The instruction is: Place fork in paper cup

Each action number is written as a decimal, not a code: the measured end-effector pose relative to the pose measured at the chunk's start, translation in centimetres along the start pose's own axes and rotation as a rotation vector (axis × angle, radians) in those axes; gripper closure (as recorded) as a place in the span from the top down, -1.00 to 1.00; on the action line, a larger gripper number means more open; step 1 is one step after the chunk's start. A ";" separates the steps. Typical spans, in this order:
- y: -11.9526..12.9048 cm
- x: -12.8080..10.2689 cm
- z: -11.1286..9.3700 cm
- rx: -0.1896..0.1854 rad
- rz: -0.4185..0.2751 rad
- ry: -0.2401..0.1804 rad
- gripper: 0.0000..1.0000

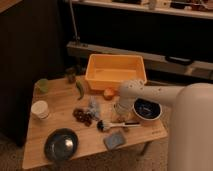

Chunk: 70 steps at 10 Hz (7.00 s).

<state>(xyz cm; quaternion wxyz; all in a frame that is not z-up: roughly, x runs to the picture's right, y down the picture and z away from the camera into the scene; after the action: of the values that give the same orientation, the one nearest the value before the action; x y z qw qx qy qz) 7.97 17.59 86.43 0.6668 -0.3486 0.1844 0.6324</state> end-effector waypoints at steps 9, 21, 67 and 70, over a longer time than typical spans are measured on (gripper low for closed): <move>1.7 -0.9 -1.3 0.003 -0.019 -0.012 -0.60; 2.9 -2.0 -6.4 -0.152 0.007 -0.132 -0.60; 43.2 -11.5 -12.7 -0.611 -0.677 -0.438 -0.60; 43.7 -11.8 -12.2 -0.737 -0.735 -0.405 -0.60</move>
<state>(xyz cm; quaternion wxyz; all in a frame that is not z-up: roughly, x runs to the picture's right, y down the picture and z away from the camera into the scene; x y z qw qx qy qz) -33.66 -1.21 76.06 0.6994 -0.4717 -0.3144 0.4354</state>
